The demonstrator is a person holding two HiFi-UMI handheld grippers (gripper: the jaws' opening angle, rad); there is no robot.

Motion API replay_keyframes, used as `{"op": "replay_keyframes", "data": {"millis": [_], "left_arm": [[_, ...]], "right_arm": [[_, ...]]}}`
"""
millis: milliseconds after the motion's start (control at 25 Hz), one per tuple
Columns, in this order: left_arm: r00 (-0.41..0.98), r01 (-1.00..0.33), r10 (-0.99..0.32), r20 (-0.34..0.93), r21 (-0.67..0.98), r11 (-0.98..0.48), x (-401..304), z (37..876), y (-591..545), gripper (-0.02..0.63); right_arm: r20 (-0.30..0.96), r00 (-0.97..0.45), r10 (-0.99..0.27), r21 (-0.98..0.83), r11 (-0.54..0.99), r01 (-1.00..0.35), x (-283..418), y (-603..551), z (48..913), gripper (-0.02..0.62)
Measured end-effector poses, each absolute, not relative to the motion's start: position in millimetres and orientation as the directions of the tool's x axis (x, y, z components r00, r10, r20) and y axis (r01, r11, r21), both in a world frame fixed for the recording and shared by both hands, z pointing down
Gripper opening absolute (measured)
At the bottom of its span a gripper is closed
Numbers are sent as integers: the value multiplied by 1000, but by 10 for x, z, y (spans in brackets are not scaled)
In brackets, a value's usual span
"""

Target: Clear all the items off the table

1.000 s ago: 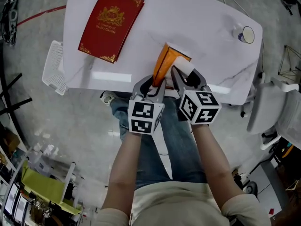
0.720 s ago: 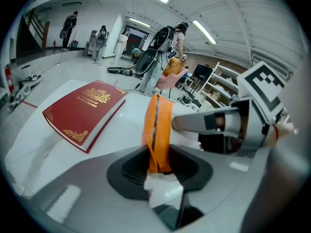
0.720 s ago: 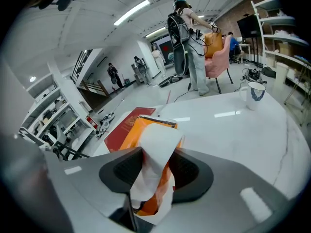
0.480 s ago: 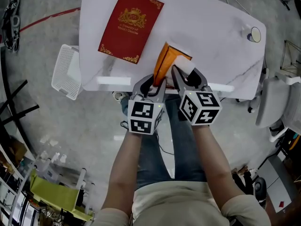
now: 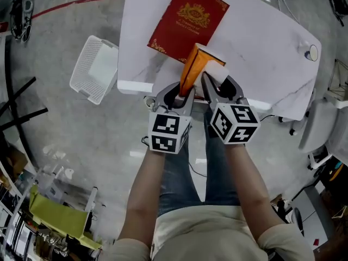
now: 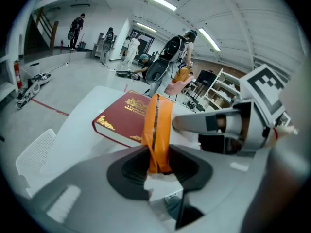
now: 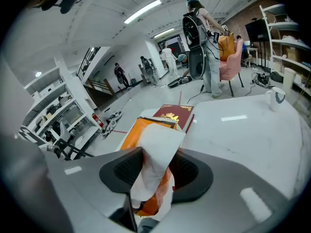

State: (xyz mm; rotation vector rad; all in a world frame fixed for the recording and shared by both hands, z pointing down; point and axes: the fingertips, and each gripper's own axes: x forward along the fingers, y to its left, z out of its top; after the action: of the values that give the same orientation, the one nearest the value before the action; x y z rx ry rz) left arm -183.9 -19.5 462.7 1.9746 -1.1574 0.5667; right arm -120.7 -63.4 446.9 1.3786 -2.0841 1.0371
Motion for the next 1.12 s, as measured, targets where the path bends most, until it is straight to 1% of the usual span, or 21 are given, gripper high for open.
{"op": "replay_keyframes", "data": {"millis": [600,1120], "left_arm": [[409,-899,-595,692,416,-135,-2969,4723,-74,123],[306,-900,-655,691,434,37,-3943,4817,-6,124]], "right_arm": [[708,-500,-498,-346,372,-861,-2418,-615,4557,161],[718,-578,-388,-344,523,-780,-3498,-637,4644,160]]}}
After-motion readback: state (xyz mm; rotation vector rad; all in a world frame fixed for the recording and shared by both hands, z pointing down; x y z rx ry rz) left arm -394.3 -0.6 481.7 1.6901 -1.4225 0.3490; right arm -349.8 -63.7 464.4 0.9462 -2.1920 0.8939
